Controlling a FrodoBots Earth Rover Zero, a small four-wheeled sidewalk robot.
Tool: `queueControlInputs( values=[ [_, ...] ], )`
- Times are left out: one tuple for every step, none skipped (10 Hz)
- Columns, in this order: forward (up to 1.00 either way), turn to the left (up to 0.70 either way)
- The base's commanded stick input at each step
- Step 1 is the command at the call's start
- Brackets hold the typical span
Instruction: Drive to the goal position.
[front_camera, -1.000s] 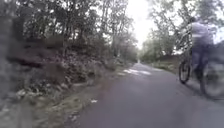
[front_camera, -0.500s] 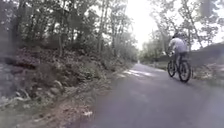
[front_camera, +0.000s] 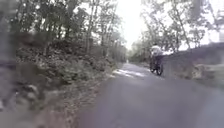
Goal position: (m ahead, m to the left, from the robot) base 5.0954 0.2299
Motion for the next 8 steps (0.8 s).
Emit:
queueControlInputs(
  values=[
    [0.7,-0.31],
    [0.7,-0.01],
    [0.7,-0.01],
    [0.7,-0.01],
    [0.7,-0.01],
    [0.7,-0.01],
    [0.7,-0.01],
    [0.7,-0.01]
  ],
)
